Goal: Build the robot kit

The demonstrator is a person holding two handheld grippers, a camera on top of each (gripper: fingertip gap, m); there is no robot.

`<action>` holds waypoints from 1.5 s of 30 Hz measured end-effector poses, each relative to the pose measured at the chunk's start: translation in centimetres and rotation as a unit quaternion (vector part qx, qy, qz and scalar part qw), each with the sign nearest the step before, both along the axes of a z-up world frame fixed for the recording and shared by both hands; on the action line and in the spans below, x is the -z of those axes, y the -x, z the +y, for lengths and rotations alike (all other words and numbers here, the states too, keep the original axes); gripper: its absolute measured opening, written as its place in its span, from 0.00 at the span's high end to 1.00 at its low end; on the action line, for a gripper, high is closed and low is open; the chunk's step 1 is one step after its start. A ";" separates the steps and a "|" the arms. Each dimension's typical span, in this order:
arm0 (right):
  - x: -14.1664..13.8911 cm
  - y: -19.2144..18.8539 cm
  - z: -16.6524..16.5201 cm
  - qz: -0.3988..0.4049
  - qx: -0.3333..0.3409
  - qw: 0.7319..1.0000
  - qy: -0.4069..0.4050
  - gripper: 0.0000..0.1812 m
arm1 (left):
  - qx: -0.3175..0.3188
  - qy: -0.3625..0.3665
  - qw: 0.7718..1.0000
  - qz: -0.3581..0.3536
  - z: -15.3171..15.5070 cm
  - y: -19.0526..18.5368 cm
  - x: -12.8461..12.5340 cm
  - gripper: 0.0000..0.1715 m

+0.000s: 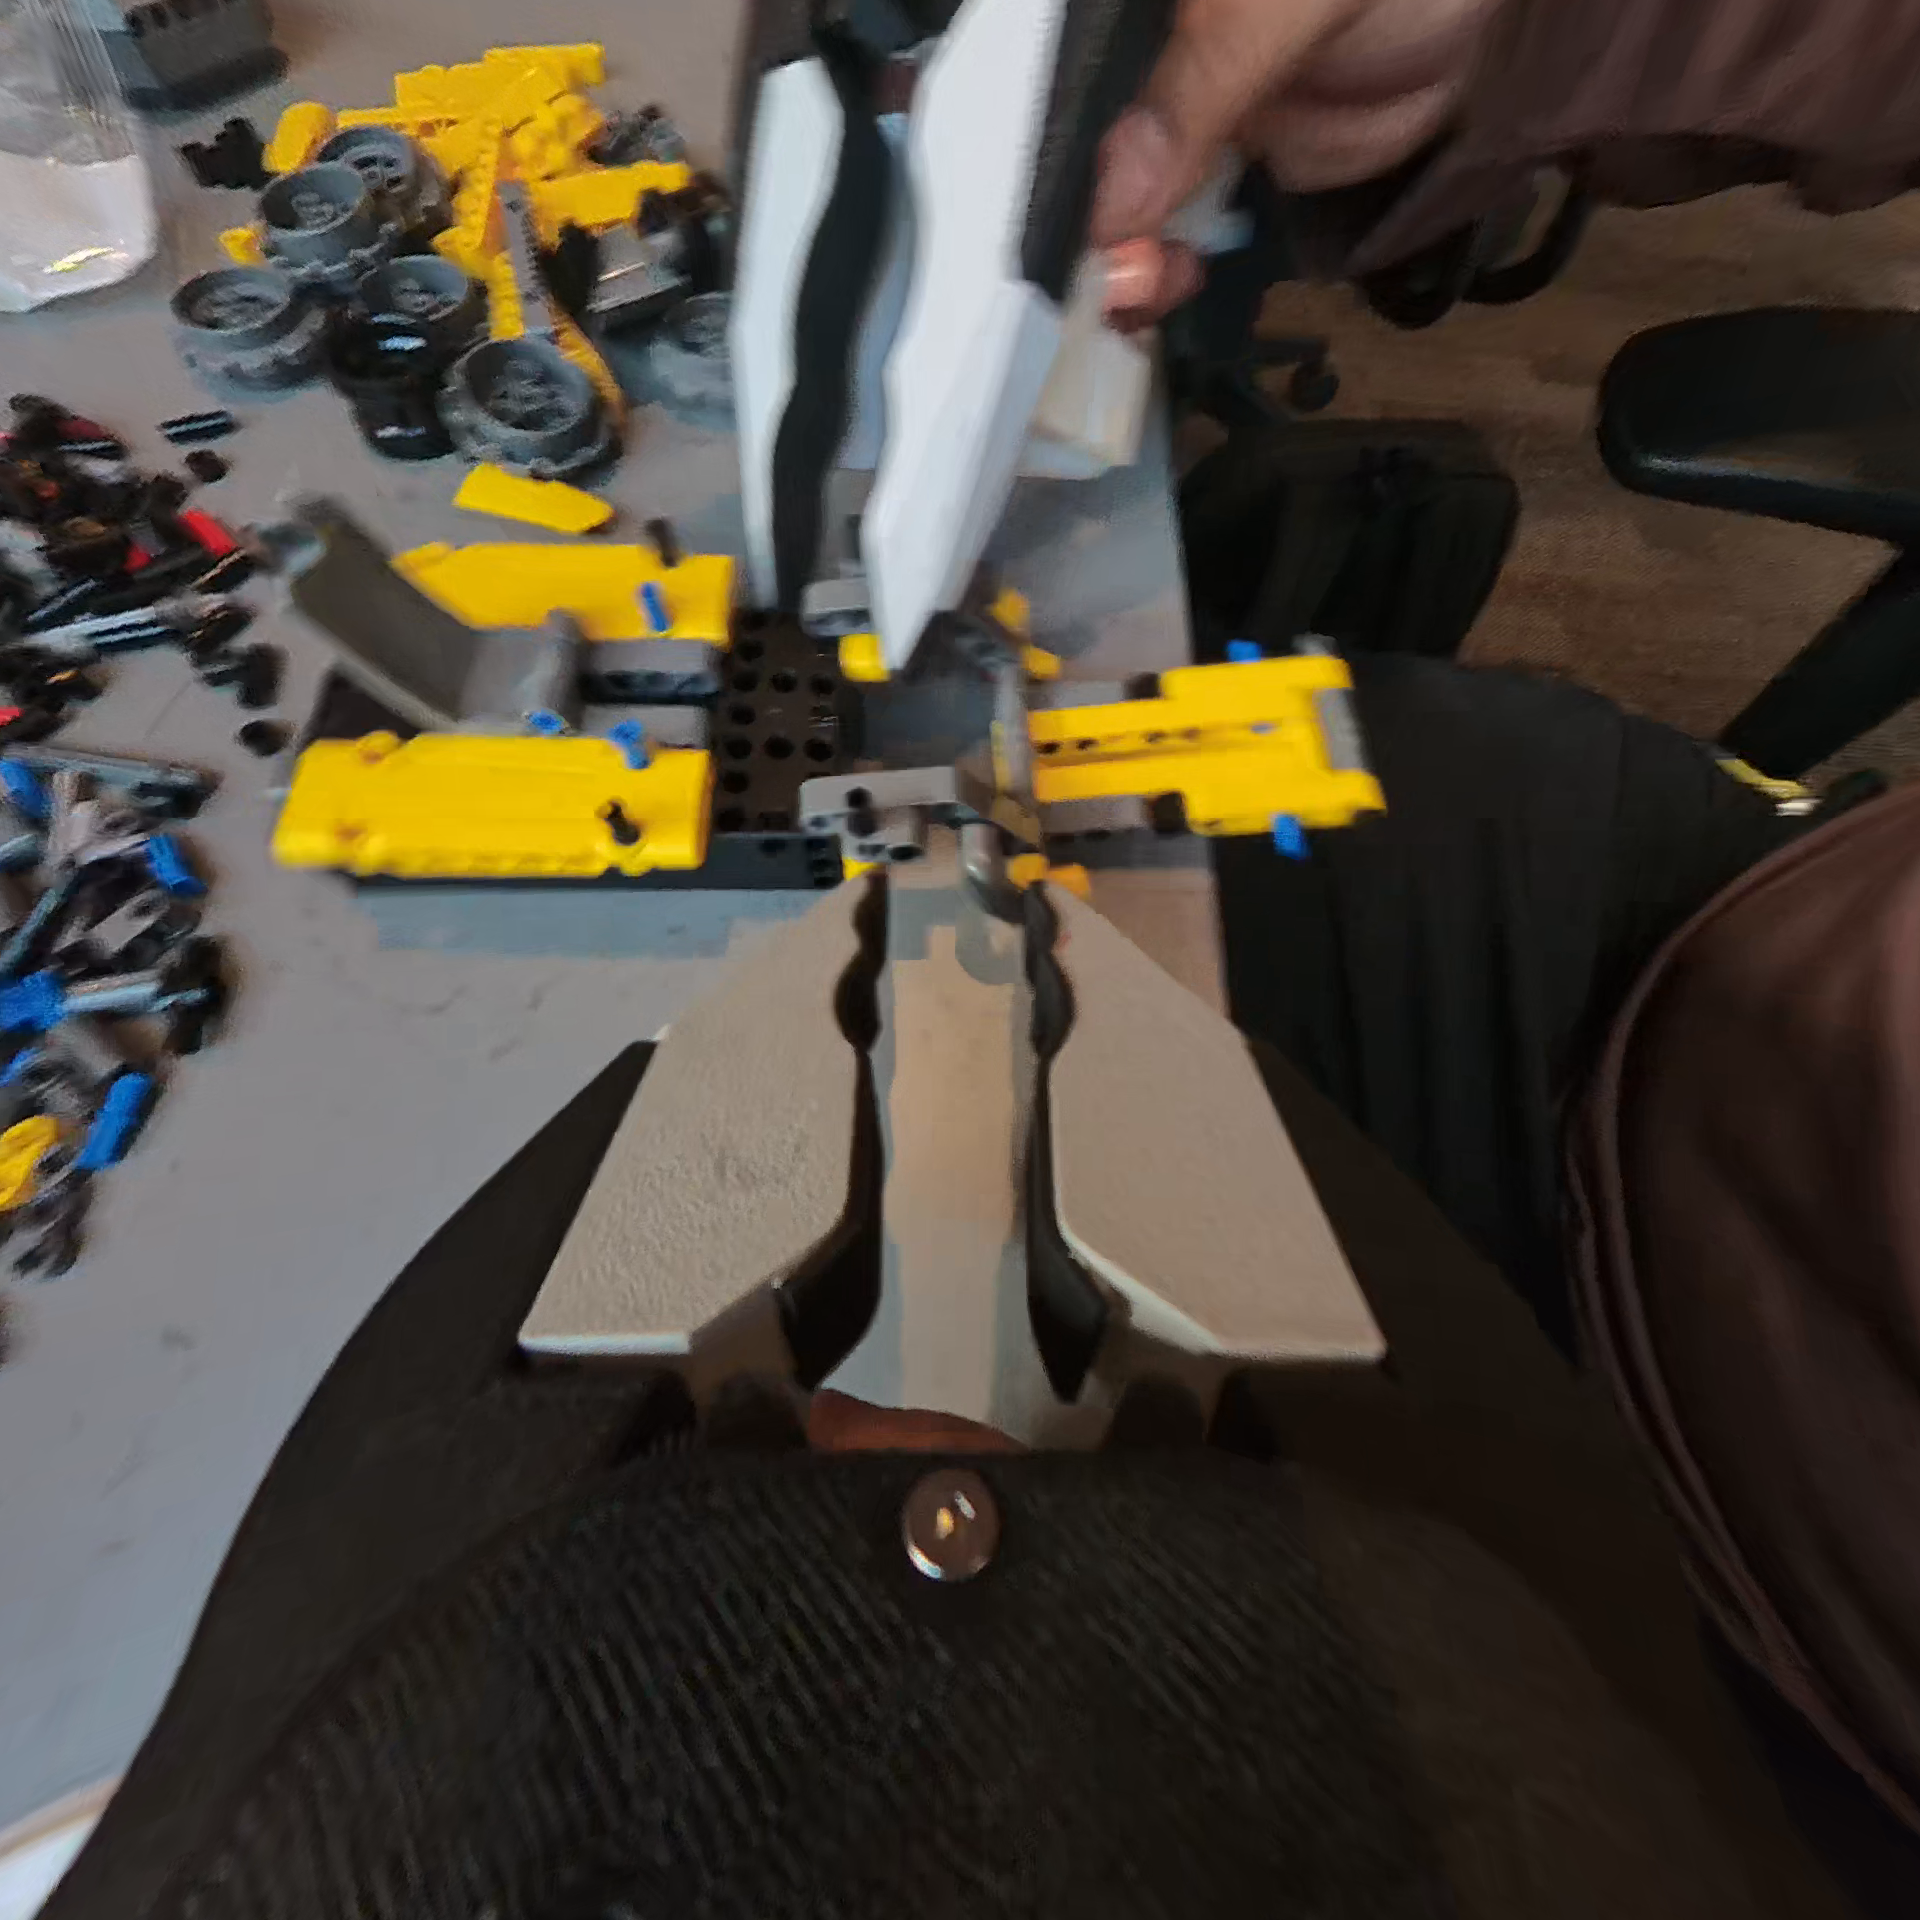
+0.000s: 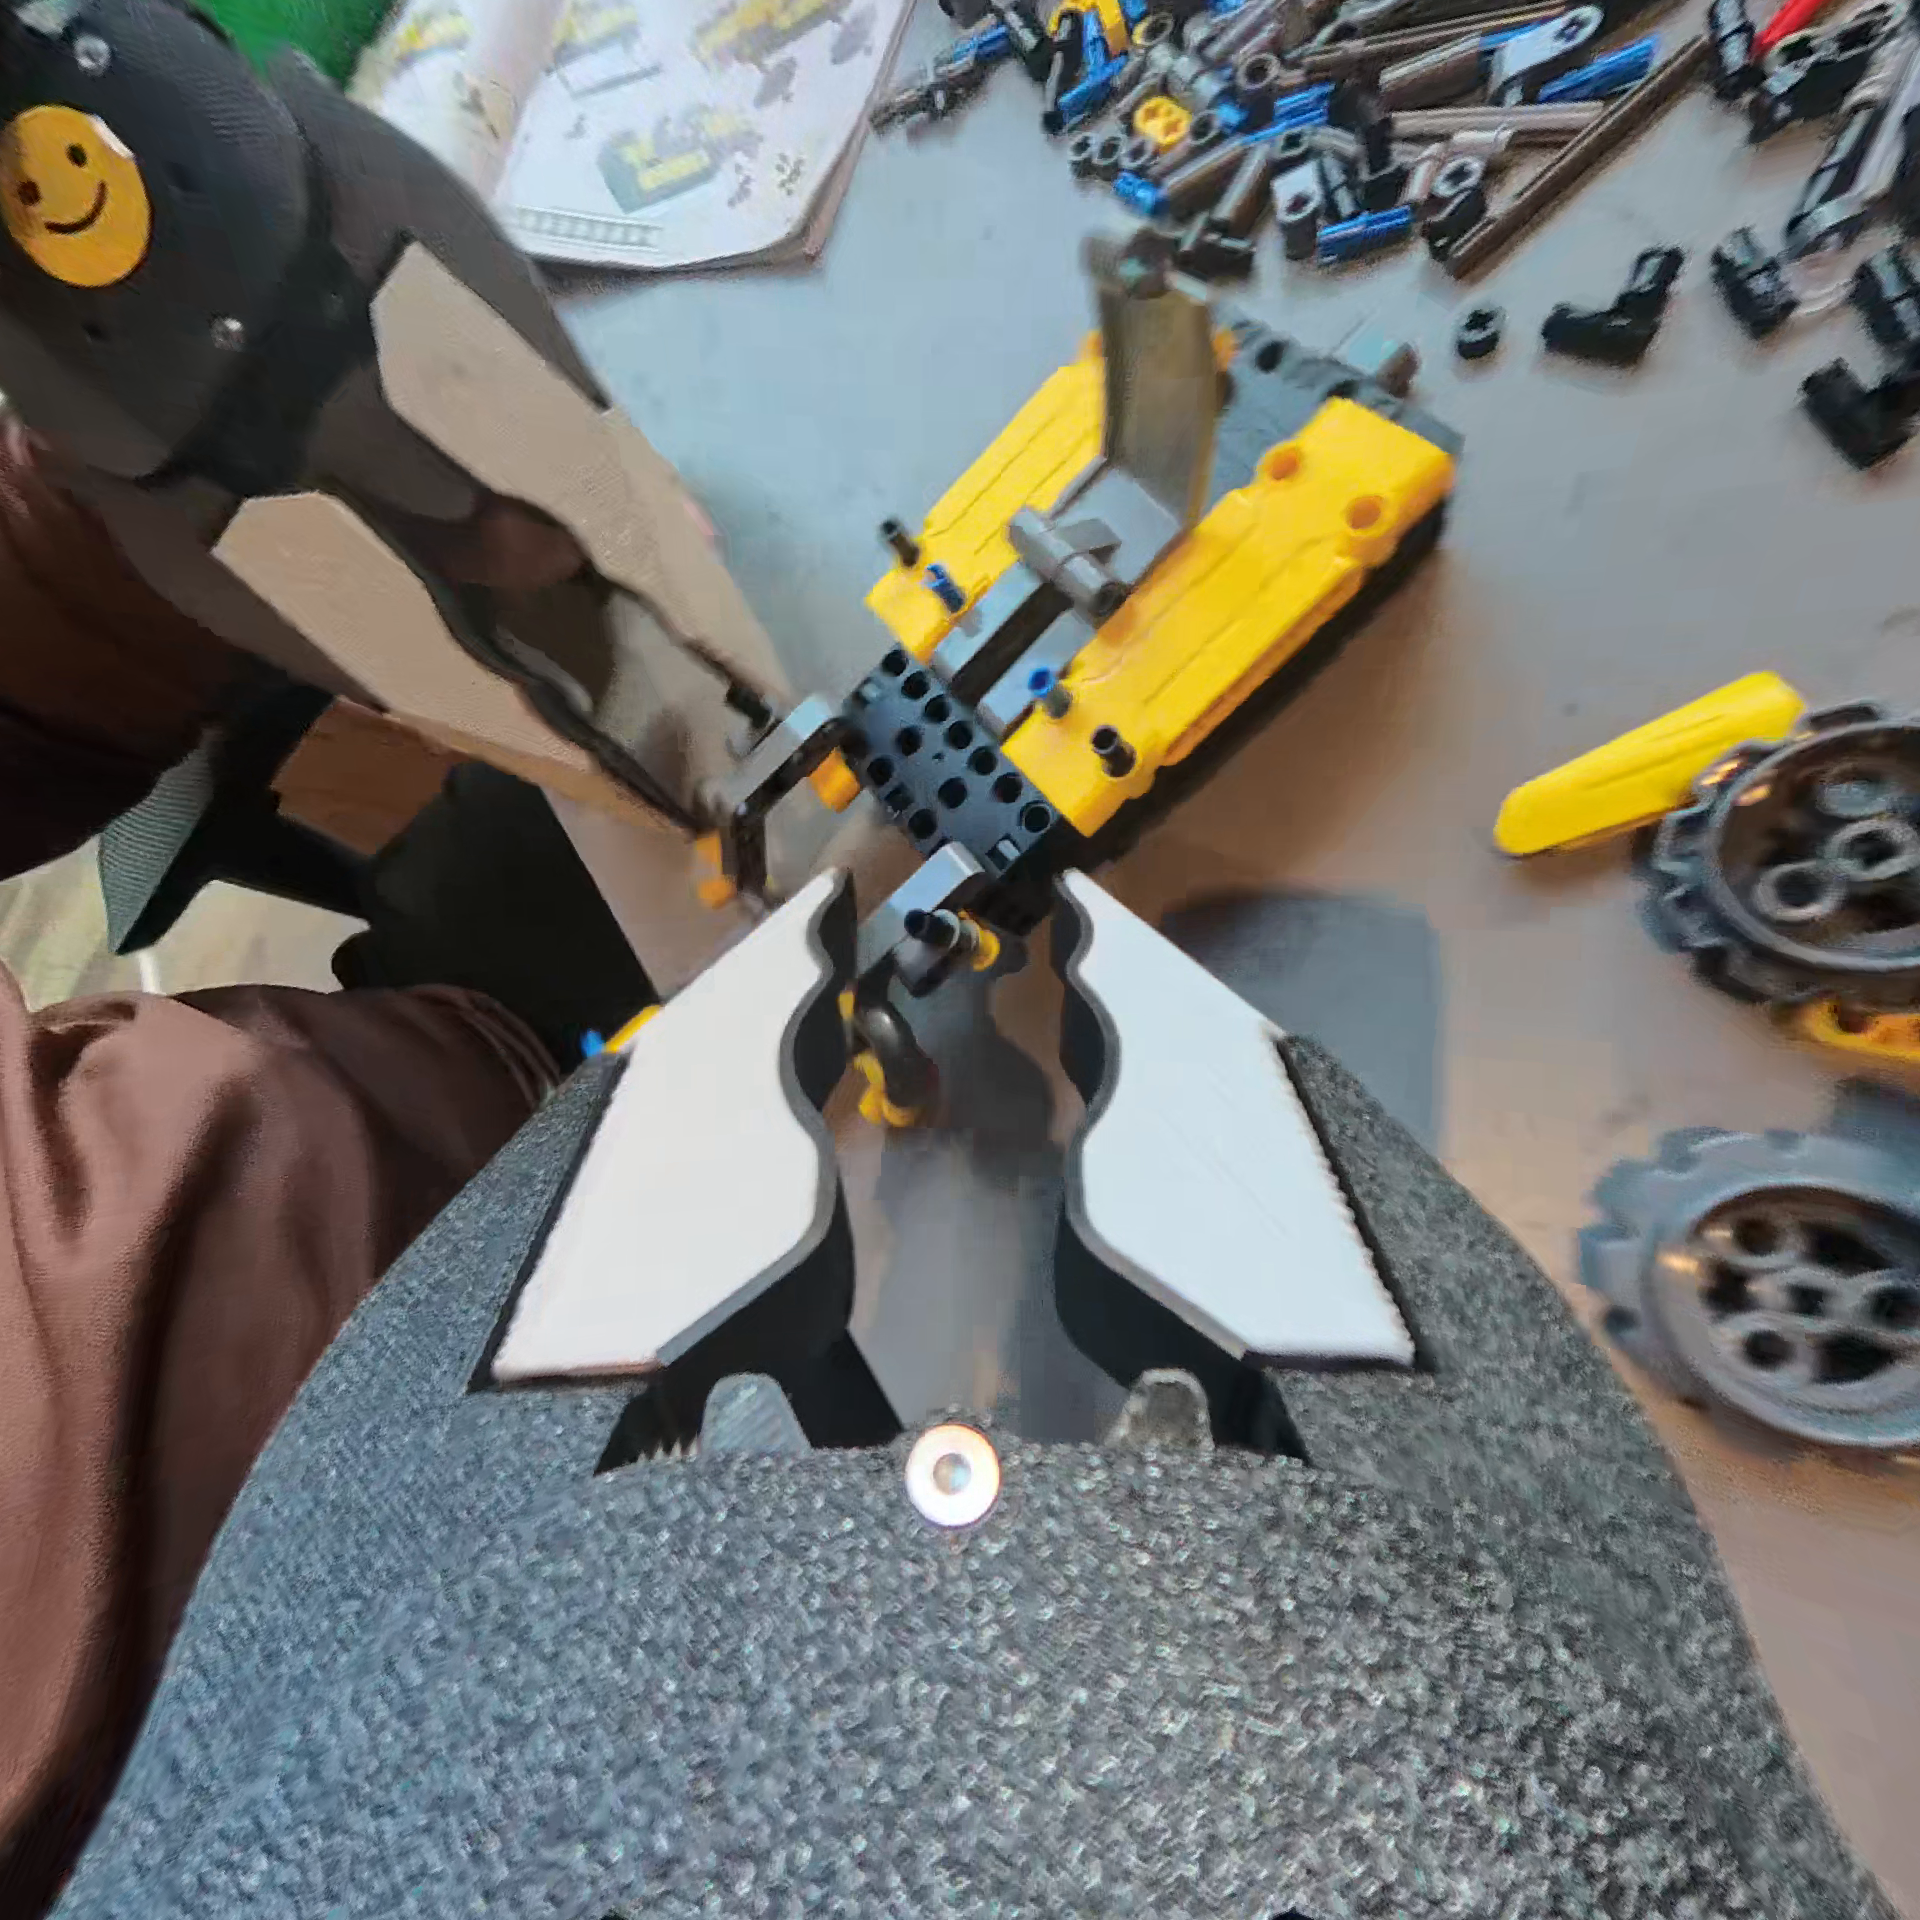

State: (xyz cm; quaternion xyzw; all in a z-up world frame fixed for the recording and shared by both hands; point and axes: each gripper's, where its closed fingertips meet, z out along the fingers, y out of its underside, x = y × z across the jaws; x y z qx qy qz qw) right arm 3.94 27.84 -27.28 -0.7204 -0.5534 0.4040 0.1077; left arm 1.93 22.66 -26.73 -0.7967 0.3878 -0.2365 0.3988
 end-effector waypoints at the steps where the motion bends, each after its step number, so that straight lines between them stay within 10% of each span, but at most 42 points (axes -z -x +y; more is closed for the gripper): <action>1: 0.1 0.0 0.4 -0.010 -0.013 1.000 0.001 0.83 | 0.015 0.006 1.000 -0.021 -0.5 -0.8 -0.4 0.91; 11: 0.4 1.0 3.1 -0.051 -0.067 0.996 -0.039 0.83 | -0.050 -0.209 0.967 0.137 1.5 2.8 -1.1 0.84; 17: -0.2 0.7 3.8 -0.062 -0.053 0.991 -0.106 0.82 | 0.025 -0.397 0.861 0.316 2.6 2.0 -0.3 0.75; 25: -1.8 -2.2 3.4 -0.047 0.011 0.978 -0.201 0.82 | 0.059 -0.497 0.777 0.383 4.2 0.9 -0.3 0.76; 33: -0.9 -7.5 -2.4 0.015 -0.072 0.982 -0.176 0.74 | -0.012 -0.421 0.858 0.294 0.9 2.1 -0.7 0.74; 40: 0.7 -8.5 -3.7 0.025 -0.160 0.907 -0.389 0.72 | -0.006 -0.377 0.892 0.249 -2.0 -2.5 -0.8 0.70; 45: 0.3 -7.3 -4.8 0.031 -0.242 0.879 -0.409 0.93 | -0.014 -0.349 0.908 0.233 -0.9 -4.7 -0.7 0.68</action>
